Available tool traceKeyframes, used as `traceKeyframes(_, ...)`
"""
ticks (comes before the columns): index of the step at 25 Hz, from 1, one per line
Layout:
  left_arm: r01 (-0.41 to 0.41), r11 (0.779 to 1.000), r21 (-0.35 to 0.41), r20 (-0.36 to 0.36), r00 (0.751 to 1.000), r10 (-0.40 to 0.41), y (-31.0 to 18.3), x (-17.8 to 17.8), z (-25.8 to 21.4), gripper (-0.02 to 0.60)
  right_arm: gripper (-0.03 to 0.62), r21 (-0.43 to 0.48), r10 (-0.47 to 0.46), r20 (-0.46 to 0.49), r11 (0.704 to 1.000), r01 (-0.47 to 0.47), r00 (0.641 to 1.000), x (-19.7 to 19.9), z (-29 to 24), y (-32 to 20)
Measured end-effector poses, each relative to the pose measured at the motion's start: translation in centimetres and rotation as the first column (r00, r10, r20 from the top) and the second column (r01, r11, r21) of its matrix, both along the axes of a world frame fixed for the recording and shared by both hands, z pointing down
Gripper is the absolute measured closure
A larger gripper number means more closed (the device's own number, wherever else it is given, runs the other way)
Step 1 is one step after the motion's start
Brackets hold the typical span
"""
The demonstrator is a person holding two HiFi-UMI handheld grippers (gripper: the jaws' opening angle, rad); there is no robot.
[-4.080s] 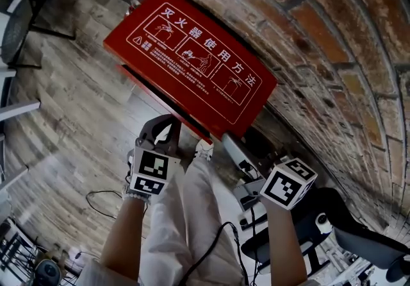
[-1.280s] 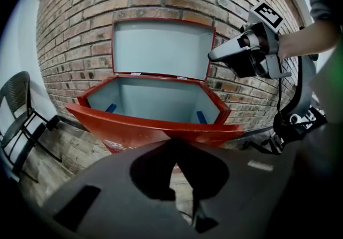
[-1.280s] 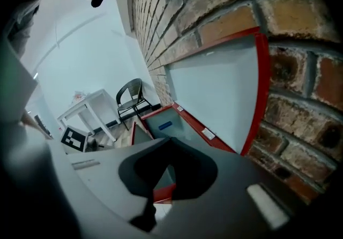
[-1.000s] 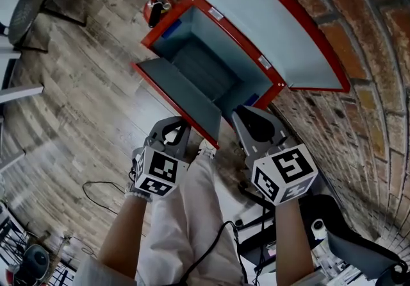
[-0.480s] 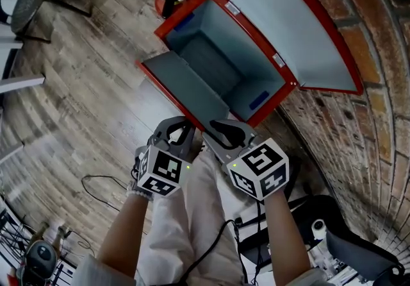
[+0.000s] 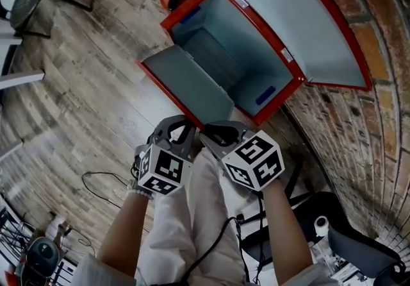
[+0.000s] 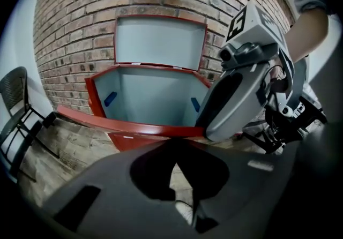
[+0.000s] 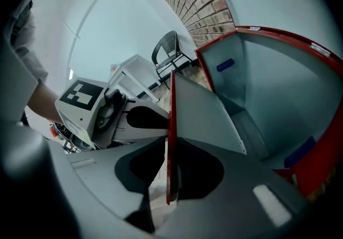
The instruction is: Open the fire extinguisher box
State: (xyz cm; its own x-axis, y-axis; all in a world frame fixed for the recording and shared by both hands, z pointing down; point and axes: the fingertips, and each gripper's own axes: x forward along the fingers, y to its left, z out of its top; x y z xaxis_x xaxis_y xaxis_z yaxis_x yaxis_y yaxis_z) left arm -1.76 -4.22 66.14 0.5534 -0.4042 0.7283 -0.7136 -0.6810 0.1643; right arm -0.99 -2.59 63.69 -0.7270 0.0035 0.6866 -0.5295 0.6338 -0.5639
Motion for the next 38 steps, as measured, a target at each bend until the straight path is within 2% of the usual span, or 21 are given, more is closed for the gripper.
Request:
traceKeyframes(1,-0.001,1.000,-0.001,0.000,1.000,0.001,0.1,-0.1,0.1,0.584,0.536,0.005,-0.004,-0.006,1.000,0.004,1.000,-0.1,0.1,0.1)
traceKeyframes(11,0.001,1.000,-0.005,-0.009,1.000,-0.001,1.9,-2.4,0.1,0.584,0.537,-0.015,-0.018,-0.021,1.000,0.018,1.000,-1.6,1.4,1.7)
traceKeyframes(20,0.103,0.995,0.006,-0.026,0.994,-0.102,2.7,-7.0,-0.8,0.584,0.546,-0.058,-0.062,-0.079,0.997,0.058,0.995,-3.4,4.3,4.4)
traceKeyframes(25,0.143,0.989,0.028,-0.017,0.990,-0.142,2.3,-9.1,-0.9,0.584,0.549,-0.076,-0.106,-0.110,0.992,0.098,0.988,-4.7,6.9,6.1)
traceKeyframes(38,0.195,0.979,0.054,-0.039,0.980,-0.193,1.9,-10.7,0.5,0.584,0.556,-0.098,-0.168,-0.224,0.984,0.149,0.960,-6.9,15.3,9.0)
